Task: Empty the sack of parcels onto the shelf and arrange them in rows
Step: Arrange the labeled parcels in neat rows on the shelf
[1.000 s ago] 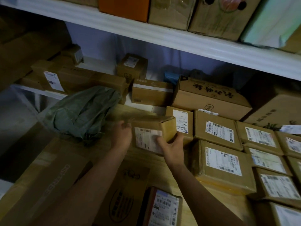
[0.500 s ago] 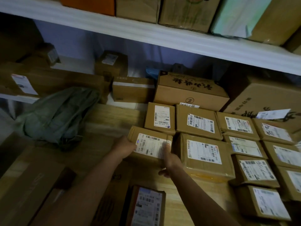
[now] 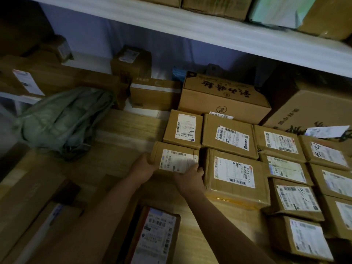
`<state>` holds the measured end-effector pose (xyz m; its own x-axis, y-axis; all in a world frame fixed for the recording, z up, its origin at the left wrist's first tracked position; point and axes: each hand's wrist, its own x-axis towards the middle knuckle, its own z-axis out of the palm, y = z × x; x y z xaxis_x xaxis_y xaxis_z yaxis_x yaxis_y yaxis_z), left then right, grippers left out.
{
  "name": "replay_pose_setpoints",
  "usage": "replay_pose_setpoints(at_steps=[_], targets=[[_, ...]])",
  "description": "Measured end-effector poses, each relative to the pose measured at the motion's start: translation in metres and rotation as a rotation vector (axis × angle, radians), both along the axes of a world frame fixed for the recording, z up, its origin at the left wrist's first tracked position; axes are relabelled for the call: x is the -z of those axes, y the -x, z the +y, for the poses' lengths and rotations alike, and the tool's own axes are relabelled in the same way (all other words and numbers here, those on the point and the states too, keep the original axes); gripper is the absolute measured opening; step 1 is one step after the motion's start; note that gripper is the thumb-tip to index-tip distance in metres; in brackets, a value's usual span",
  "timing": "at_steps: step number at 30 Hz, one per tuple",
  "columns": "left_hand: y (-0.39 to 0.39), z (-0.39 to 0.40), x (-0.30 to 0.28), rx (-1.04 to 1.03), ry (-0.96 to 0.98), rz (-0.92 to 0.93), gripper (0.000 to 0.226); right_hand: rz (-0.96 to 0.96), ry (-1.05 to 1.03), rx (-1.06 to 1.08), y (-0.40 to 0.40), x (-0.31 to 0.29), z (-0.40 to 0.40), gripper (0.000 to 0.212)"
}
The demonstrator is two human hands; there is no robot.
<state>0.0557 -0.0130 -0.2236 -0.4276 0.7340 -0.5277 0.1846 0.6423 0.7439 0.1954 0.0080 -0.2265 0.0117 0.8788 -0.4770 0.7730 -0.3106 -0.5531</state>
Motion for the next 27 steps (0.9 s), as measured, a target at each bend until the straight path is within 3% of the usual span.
replay_pose_setpoints(at_steps=[2, 6, 10, 13, 16, 21, 24, 27], targets=[[0.002, -0.007, -0.004, -0.048, -0.020, 0.054, 0.045, -0.066, -0.113, -0.064, -0.002, -0.005, -0.003, 0.075], [0.006, -0.030, -0.011, -0.112, -0.059, 0.161, 0.052, 0.006, -0.222, -0.167, 0.001, -0.005, -0.012, 0.058], [0.011, -0.058, -0.013, -0.177, -0.048, 0.200, 0.050, 0.030, -0.187, -0.372, 0.004, -0.003, -0.022, 0.037], [0.010, -0.077, -0.019, -0.224, -0.095, 0.256, 0.033, 0.032, -0.084, -0.474, 0.001, 0.002, -0.034, 0.025], [0.003, -0.089, -0.022, -0.194, -0.136, 0.336, 0.013, -0.052, -0.008, -0.516, -0.007, 0.007, -0.044, 0.042], [-0.019, -0.110, -0.024, 0.060, -0.111, 0.342, 0.017, -0.085, 0.068, -0.403, -0.022, 0.011, -0.068, 0.079], [-0.029, -0.130, -0.019, 0.247, -0.011, 0.441, 0.022, -0.049, 0.067, -0.304, -0.028, 0.015, -0.086, 0.081], [-0.037, -0.145, -0.010, 0.322, 0.085, 0.425, 0.028, 0.057, 0.143, -0.127, -0.032, 0.014, -0.109, 0.082]])
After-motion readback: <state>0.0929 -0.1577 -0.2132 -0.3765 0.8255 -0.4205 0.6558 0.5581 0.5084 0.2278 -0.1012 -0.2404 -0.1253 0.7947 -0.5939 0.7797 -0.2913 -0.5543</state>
